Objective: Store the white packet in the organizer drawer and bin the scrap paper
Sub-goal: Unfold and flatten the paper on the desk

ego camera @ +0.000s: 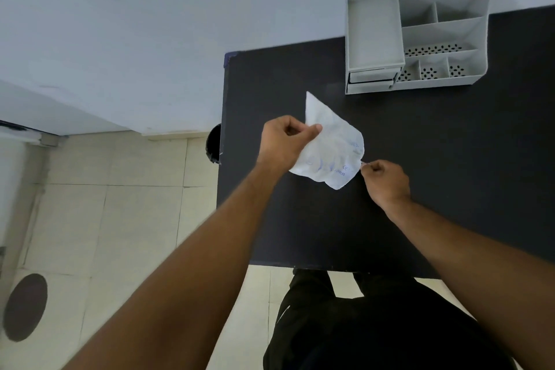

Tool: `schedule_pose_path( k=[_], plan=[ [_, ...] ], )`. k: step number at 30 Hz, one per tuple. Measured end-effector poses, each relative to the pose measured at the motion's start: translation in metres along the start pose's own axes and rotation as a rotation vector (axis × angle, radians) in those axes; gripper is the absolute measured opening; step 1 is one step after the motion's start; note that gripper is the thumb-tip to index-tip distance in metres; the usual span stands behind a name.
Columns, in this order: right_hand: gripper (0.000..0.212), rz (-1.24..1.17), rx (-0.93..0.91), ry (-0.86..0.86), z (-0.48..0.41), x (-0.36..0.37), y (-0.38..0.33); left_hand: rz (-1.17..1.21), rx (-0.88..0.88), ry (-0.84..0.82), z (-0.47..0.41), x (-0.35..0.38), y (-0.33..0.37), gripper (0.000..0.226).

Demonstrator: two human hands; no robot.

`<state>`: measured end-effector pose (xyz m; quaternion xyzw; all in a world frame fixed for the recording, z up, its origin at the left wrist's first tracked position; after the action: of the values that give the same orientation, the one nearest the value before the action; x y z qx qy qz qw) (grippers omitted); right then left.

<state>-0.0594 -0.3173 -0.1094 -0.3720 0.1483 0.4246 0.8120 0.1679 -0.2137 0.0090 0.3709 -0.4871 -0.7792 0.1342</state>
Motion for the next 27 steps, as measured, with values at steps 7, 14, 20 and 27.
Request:
schedule_pose_path(
  k=[7,14,20,27],
  plan=[
    [0.026,-0.058,-0.024,-0.01,0.008,-0.011,-0.001,0.002,0.113,0.0,0.022,0.014,0.028,0.03],
    [0.019,-0.131,-0.143,-0.005,0.018,-0.017,-0.005,0.029,0.169,0.046,0.036,0.009,0.041,0.029],
    [0.025,-0.142,-0.223,0.002,0.024,-0.017,-0.012,0.066,0.145,0.097,0.042,0.005,0.028,0.026],
    [0.015,-0.033,-0.269,-0.053,0.027,-0.002,-0.011,-0.145,0.042,0.223,0.037,-0.041,-0.029,0.021]
  ],
)
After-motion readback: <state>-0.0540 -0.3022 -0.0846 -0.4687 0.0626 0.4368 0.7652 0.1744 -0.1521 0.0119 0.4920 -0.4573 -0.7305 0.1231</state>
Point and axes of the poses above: each hand's wrist, its own z-axis away from the middle knuckle, its own x-axis out of the palm, y = z × x, the point moved 8 cm from there along -z, towards the middle knuckle, and after that the axes turned 11 degrees about x, right-handed, at the moved point
